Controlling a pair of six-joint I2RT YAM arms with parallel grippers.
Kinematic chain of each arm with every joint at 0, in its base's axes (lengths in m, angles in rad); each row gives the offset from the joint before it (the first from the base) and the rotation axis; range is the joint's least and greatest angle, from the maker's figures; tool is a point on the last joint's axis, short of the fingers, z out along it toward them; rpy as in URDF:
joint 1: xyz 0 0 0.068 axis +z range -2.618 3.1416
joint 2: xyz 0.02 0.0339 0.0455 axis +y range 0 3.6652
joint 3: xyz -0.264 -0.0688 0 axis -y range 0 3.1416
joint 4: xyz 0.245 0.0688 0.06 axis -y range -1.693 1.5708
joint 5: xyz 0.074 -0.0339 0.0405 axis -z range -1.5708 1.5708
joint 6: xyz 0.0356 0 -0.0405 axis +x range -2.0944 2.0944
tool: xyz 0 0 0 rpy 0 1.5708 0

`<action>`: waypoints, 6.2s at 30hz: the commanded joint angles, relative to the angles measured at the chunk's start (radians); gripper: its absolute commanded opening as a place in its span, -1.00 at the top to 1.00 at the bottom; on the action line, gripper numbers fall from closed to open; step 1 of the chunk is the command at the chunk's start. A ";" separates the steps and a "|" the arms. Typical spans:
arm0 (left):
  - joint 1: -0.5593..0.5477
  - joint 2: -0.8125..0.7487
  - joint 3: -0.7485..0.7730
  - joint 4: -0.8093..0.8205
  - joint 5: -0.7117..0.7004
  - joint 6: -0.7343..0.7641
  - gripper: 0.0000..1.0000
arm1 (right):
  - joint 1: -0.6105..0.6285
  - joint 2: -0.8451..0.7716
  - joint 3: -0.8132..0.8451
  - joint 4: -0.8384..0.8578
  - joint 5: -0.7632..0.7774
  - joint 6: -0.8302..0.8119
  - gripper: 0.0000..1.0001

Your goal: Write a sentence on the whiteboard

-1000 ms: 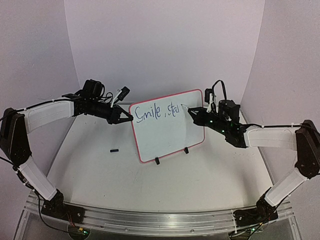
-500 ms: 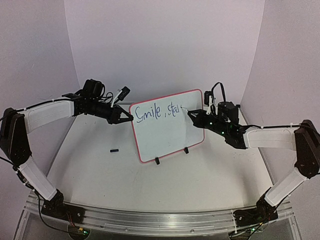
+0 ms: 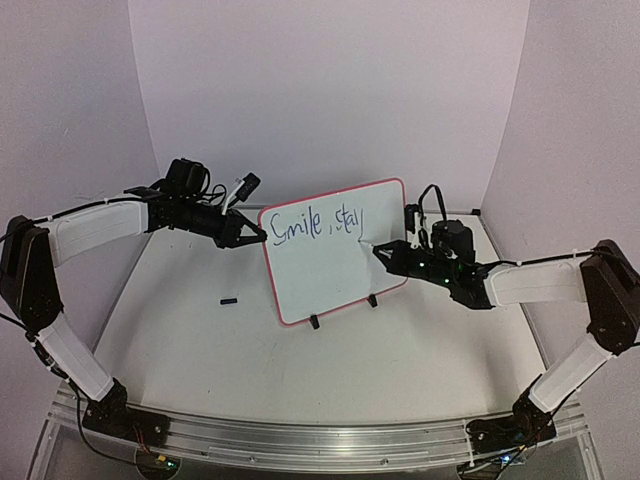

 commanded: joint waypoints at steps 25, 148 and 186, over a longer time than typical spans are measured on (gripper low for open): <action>-0.036 0.034 -0.001 -0.111 -0.041 0.049 1.00 | 0.008 -0.213 0.075 -0.054 -0.045 -0.056 1.00; -0.038 0.041 0.002 -0.117 -0.044 0.053 1.00 | -0.104 -0.023 0.047 -0.019 -0.032 -0.048 1.00; -0.041 0.040 0.000 -0.116 -0.048 0.053 1.00 | -0.146 -0.167 0.019 -0.051 -0.025 -0.075 1.00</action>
